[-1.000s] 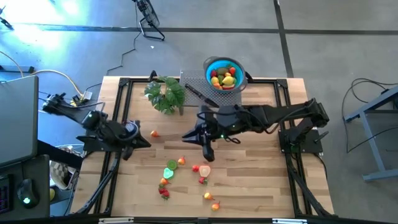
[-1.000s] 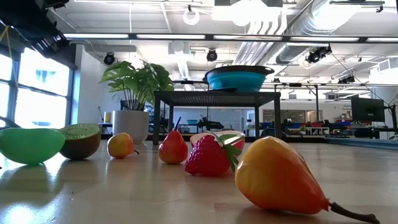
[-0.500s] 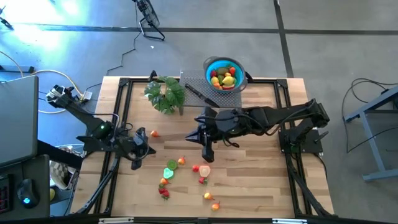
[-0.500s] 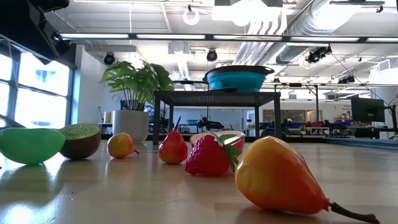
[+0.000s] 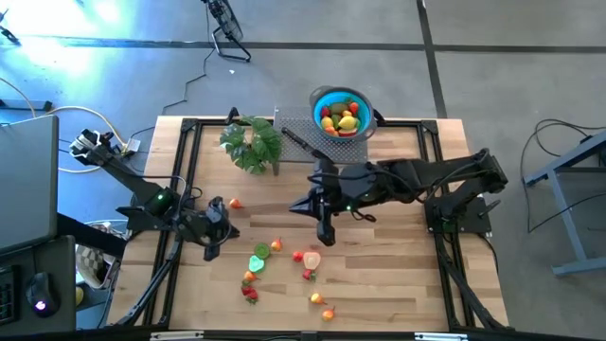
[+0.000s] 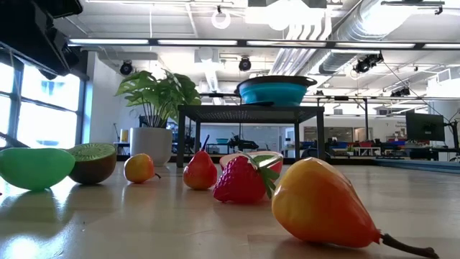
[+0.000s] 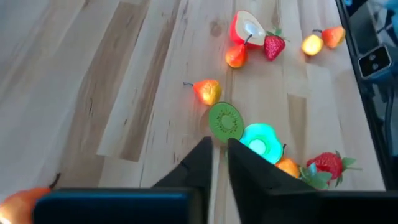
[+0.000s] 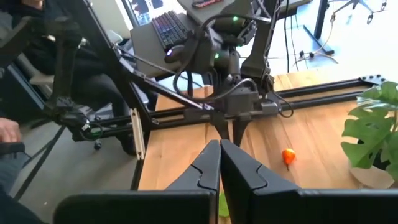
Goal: Pick & Place Fruit
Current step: Put the brown kiwi in the blue bowl on the shelf
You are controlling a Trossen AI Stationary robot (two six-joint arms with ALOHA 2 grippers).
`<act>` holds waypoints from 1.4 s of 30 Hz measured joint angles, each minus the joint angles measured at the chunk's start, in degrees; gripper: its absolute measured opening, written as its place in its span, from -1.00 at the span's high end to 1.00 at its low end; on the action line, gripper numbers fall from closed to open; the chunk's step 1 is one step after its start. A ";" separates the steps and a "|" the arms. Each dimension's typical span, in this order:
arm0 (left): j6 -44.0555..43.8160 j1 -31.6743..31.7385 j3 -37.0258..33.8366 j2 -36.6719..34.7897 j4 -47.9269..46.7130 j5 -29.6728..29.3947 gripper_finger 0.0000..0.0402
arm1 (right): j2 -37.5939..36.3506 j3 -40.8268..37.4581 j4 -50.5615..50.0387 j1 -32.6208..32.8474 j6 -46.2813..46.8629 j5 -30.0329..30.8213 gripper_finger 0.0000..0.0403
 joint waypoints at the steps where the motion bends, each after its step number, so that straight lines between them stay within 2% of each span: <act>1: -0.98 0.02 0.00 0.00 -0.05 -0.02 0.68 | -0.03 0.00 -0.38 0.04 -0.05 -0.10 0.98; 12: -8.88 0.02 0.00 0.00 -0.47 0.21 -0.41 | -0.14 0.00 -4.17 0.05 -0.01 -0.12 0.98; 18: -9.79 0.02 0.00 0.00 0.11 0.46 -0.80 | -0.14 0.00 -4.17 0.05 -0.01 -0.13 0.98; 22: -10.22 0.02 0.00 0.00 0.84 0.30 -0.89 | -0.14 0.00 -4.15 0.05 -0.01 -0.13 0.97; 32: -19.40 0.02 0.00 0.00 2.00 -1.45 -0.90 | -0.14 0.00 -4.06 0.05 -0.01 0.15 0.97; 39: -22.16 0.01 0.19 2.37 14.05 -2.61 -0.90 | -0.14 0.00 -5.69 0.05 -1.96 0.09 0.98; 42: -22.09 0.02 2.61 5.61 14.59 -4.19 -0.90 | -0.28 0.00 -8.35 0.04 -3.14 -0.70 0.98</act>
